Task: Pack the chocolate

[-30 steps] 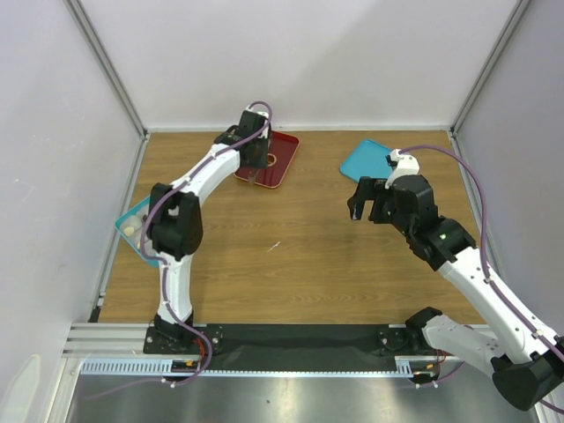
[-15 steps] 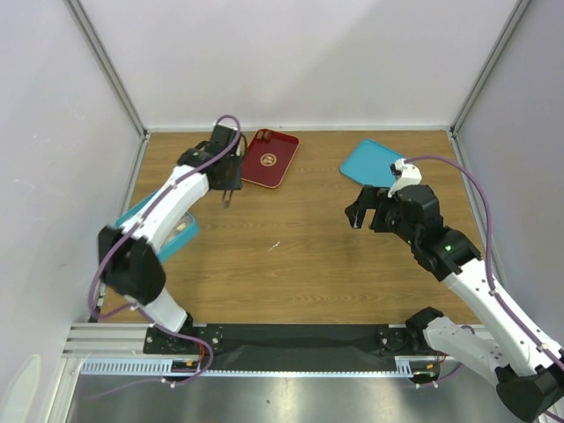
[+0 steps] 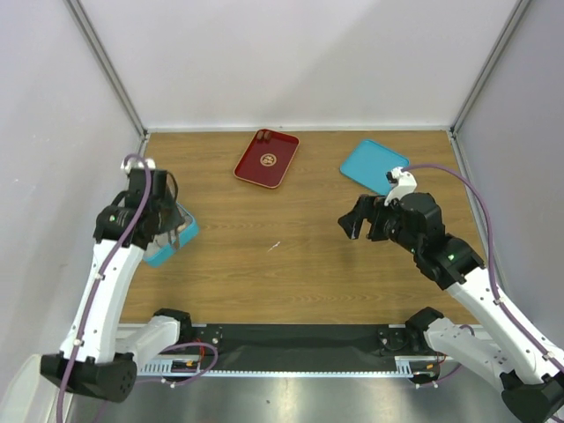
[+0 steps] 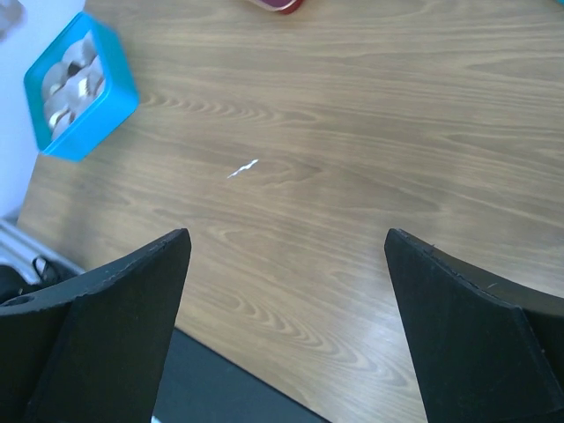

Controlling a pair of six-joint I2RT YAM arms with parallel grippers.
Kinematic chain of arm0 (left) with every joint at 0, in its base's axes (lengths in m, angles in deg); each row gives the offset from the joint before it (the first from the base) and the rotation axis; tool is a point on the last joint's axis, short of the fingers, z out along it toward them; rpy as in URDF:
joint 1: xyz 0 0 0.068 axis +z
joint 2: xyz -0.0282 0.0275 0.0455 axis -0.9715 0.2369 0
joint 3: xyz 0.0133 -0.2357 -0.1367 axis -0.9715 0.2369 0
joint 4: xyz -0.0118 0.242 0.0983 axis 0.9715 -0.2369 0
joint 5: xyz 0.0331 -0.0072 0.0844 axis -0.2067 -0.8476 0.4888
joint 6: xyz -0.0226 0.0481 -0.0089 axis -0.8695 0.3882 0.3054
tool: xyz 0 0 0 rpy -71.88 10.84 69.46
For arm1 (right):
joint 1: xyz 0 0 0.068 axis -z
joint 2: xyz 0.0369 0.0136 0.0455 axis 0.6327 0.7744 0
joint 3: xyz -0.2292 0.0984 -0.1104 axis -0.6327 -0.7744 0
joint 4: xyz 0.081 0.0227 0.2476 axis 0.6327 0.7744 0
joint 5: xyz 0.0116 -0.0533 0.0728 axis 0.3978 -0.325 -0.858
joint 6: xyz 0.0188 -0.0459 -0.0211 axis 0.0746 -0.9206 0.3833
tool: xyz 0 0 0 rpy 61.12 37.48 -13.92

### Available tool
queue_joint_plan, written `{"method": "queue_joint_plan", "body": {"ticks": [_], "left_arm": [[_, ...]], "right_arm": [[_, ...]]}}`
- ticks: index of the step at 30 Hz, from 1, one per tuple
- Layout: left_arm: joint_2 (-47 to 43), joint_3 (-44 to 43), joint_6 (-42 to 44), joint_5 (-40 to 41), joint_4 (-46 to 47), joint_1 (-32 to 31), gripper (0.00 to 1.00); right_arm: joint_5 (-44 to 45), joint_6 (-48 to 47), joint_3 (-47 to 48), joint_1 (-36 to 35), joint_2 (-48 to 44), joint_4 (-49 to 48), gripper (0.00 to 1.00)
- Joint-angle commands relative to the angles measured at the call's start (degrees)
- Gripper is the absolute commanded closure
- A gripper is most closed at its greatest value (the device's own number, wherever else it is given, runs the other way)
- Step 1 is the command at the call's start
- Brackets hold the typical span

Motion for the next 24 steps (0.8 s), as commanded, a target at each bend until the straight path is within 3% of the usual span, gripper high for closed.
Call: {"method": "queue_joint_plan", "body": {"ticks": [1,16,24], "left_arm": [[-3.1,4.3,-2.9,-3.1,-4.1,2.5,0.68],[-12.7,13.1,-9.4,2.3,-12.3,2.8,0.68],[-12.8,14.3,-10.5,6.6,-13.6,3.4,0.66]], "right_arm": [[-1.4,-0.3,1.2,-1.6,-0.7,-2.1,0.0],[8.5,-4.1,2.8,-9.5,-3.1,1.1,0.0],[10.4,-4.7,2.8,-13.2,-3.0,1.8,0.0]]}}
